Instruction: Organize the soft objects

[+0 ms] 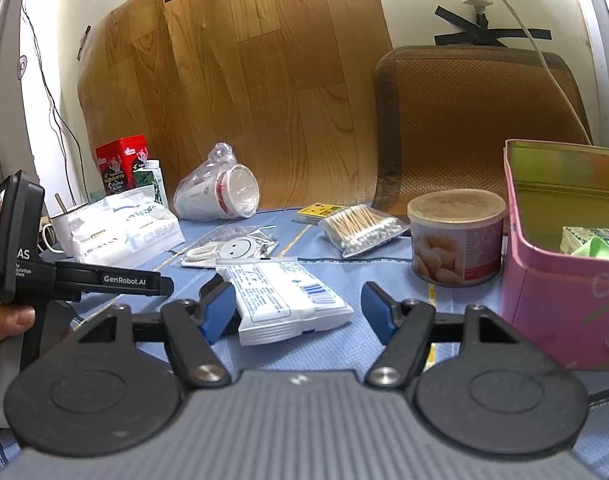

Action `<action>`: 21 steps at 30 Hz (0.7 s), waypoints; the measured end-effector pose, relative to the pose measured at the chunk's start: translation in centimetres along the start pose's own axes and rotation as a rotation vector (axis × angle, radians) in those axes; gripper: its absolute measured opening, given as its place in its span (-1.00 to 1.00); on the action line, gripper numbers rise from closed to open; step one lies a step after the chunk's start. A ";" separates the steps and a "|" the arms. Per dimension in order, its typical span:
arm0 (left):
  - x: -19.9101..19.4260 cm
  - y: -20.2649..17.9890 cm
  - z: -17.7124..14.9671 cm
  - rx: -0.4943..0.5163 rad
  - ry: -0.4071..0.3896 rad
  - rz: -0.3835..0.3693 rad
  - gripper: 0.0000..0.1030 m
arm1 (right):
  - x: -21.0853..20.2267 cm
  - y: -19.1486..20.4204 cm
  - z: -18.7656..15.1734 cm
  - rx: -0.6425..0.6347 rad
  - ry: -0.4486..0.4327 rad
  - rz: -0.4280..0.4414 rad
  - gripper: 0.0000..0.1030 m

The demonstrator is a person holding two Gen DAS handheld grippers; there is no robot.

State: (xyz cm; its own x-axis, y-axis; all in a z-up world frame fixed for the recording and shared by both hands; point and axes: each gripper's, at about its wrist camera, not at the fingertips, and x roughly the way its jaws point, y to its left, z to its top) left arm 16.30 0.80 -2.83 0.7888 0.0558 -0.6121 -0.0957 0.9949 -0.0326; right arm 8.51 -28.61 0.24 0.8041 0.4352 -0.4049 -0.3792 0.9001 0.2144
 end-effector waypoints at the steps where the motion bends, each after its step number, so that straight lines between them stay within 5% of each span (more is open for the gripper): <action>1: 0.0 0.0 0.0 0.003 0.000 0.002 0.57 | 0.0 0.0 0.0 0.001 -0.001 -0.002 0.39; 21: 0.0 -0.5 0.1 0.037 -0.012 0.034 0.57 | 0.1 0.1 -0.1 -0.002 0.005 -0.017 0.48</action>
State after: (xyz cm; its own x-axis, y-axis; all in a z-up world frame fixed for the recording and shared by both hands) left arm 16.38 0.36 -2.75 0.7928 0.0901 -0.6028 -0.1002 0.9948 0.0169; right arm 8.48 -28.48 0.18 0.8083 0.4195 -0.4130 -0.3662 0.9076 0.2052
